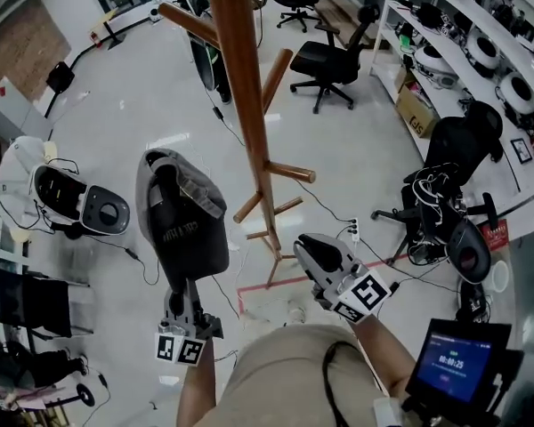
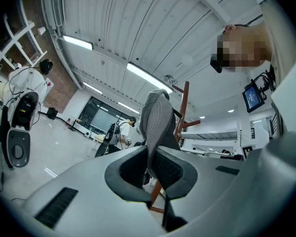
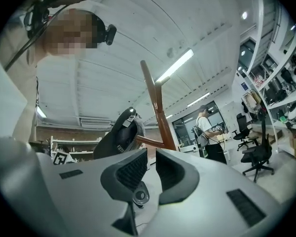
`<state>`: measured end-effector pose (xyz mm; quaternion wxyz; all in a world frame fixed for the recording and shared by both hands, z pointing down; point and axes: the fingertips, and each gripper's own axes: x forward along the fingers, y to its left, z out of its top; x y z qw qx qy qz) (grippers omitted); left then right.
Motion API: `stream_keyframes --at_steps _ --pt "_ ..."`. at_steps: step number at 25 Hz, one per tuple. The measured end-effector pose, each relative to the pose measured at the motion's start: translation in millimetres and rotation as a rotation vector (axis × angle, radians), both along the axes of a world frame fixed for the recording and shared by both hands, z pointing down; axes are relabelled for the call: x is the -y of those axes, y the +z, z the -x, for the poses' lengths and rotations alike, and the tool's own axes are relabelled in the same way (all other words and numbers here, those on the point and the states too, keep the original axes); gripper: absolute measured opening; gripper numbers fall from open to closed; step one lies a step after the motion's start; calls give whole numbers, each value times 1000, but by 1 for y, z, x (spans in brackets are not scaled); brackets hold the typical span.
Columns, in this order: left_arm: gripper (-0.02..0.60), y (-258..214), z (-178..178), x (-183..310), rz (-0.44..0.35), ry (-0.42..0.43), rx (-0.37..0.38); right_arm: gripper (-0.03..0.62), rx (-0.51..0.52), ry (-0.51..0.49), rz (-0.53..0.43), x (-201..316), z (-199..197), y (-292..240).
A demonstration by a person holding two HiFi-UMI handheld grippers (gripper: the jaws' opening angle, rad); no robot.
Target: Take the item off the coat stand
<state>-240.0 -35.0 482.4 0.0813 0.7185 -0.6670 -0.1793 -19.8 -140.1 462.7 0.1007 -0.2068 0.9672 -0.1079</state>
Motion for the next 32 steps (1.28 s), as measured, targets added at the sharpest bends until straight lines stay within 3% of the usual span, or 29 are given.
stream_keyframes --at_steps 3,13,32 --pt "32 4 -9 -7 7 -41 -10 75 -17 -47 13 -1 -7 6" --pt "32 19 -8 -27 31 -98 -39 78 -8 -178 -6 -26 2 8" --pt "32 36 -7 -38 83 -133 -12 78 -55 -161 20 -21 8 28"
